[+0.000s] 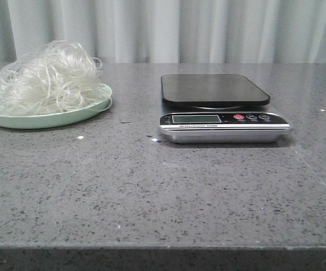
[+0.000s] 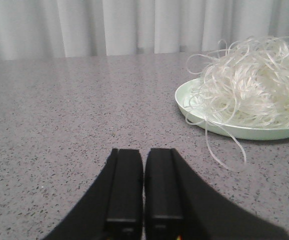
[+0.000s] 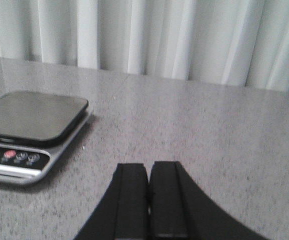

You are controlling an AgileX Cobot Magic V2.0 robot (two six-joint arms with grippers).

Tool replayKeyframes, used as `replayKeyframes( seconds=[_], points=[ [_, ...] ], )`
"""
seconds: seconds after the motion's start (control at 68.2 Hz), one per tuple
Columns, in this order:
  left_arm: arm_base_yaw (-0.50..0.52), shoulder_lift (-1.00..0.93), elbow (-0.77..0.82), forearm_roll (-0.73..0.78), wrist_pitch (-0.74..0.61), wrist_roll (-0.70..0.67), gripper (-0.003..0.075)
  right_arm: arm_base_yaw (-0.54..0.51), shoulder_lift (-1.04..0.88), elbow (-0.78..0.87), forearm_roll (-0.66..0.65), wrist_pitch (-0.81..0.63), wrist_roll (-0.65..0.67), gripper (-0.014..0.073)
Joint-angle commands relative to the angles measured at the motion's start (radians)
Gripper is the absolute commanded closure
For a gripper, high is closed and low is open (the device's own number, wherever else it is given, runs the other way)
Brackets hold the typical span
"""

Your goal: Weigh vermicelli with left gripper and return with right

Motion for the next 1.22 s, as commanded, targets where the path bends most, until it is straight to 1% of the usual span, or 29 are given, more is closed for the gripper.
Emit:
replayKeyframes(
  seconds=[0.0, 0.088, 0.147, 0.235, 1.203],
  points=[
    [0.002, -0.020, 0.008, -0.006, -0.078, -0.005, 0.0584, -0.037, -0.018, 0.022, -0.013, -0.088, 0.040, 0.0442],
    [0.002, -0.020, 0.008, -0.006, -0.078, -0.005, 0.0584, -0.081, -0.020, 0.075, -0.012, -0.111, 0.089, 0.0442],
    [0.002, -0.020, 0.008, -0.006, -0.078, -0.005, 0.0584, -0.100, -0.020, 0.112, -0.010, -0.158, 0.109, 0.0442],
    [0.002, -0.020, 0.008, -0.006, -0.078, -0.005, 0.0584, -0.111, -0.020, 0.108, -0.009, -0.138, 0.118, 0.0442],
    [0.002, -0.020, 0.008, -0.006, -0.078, -0.005, 0.0584, -0.111, -0.020, 0.108, -0.009, -0.138, 0.118, 0.0442]
  ],
)
